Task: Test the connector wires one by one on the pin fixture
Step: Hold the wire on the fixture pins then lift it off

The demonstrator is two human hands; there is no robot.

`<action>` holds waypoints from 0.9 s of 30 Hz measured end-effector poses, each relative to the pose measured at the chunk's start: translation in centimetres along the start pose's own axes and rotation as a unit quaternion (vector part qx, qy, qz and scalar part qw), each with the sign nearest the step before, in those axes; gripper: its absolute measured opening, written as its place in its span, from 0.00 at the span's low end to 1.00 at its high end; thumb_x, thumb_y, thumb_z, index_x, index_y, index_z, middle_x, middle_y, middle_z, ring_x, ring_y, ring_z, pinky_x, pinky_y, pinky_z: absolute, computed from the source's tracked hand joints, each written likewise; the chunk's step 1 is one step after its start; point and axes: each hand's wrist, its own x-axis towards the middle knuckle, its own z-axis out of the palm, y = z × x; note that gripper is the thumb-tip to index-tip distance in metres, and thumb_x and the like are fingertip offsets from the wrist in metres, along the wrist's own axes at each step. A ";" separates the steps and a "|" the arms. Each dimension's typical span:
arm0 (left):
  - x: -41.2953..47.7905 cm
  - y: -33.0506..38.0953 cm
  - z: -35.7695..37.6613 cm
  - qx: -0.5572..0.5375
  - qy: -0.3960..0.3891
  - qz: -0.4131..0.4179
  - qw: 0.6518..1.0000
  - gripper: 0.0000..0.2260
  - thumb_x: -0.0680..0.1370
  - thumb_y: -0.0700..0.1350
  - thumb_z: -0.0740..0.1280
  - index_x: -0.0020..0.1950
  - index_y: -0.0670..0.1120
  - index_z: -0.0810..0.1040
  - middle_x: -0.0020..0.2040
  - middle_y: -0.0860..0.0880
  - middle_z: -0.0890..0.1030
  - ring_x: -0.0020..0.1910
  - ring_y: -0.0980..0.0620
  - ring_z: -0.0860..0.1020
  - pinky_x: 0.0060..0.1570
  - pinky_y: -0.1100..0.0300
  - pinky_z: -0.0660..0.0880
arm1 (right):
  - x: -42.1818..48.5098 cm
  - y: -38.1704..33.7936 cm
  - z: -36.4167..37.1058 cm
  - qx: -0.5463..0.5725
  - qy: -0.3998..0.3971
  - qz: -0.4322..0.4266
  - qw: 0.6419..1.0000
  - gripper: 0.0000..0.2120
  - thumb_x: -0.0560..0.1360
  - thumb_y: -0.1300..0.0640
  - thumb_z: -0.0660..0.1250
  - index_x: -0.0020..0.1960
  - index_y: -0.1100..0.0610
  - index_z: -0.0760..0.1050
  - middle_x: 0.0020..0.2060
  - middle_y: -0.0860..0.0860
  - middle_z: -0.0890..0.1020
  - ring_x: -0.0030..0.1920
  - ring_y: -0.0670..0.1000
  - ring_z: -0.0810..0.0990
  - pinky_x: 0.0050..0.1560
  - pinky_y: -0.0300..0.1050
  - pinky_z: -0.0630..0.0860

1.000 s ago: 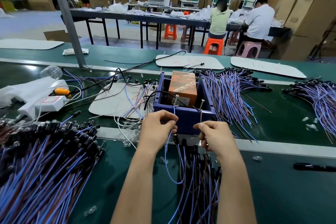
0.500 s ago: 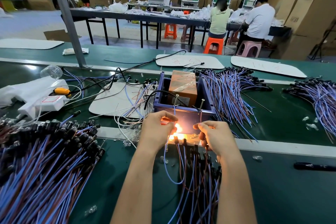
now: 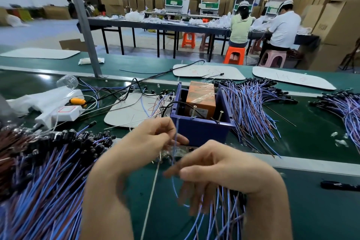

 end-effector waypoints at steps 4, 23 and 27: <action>-2.9 -0.4 -4.3 0.059 0.101 -0.019 0.993 0.13 0.78 0.28 0.55 0.36 0.39 0.69 0.47 0.49 0.85 0.49 0.49 0.81 0.45 0.59 0.70 | 0.2 -0.9 0.6 -0.015 -0.032 -0.055 0.998 0.25 0.68 0.46 0.76 0.62 0.53 0.79 0.52 0.58 0.84 0.49 0.55 0.84 0.41 0.48 0.83; -6.0 -11.1 -3.3 0.659 0.004 -0.171 0.732 0.20 0.78 0.41 0.63 0.67 0.49 0.61 0.62 0.49 0.68 0.56 0.47 0.78 0.39 0.54 0.69 | 3.3 2.0 -0.3 -0.149 0.213 0.118 0.958 0.16 0.76 0.43 0.67 0.52 0.56 0.80 0.42 0.54 0.84 0.41 0.52 0.85 0.35 0.43 0.81; -5.4 -11.4 -3.1 0.661 0.025 -0.166 0.731 0.22 0.77 0.38 0.62 0.69 0.51 0.62 0.61 0.50 0.69 0.56 0.48 0.78 0.39 0.56 0.66 | 3.8 1.6 0.6 -0.156 0.207 0.092 0.962 0.15 0.76 0.43 0.66 0.50 0.55 0.81 0.41 0.52 0.84 0.39 0.49 0.84 0.36 0.43 0.82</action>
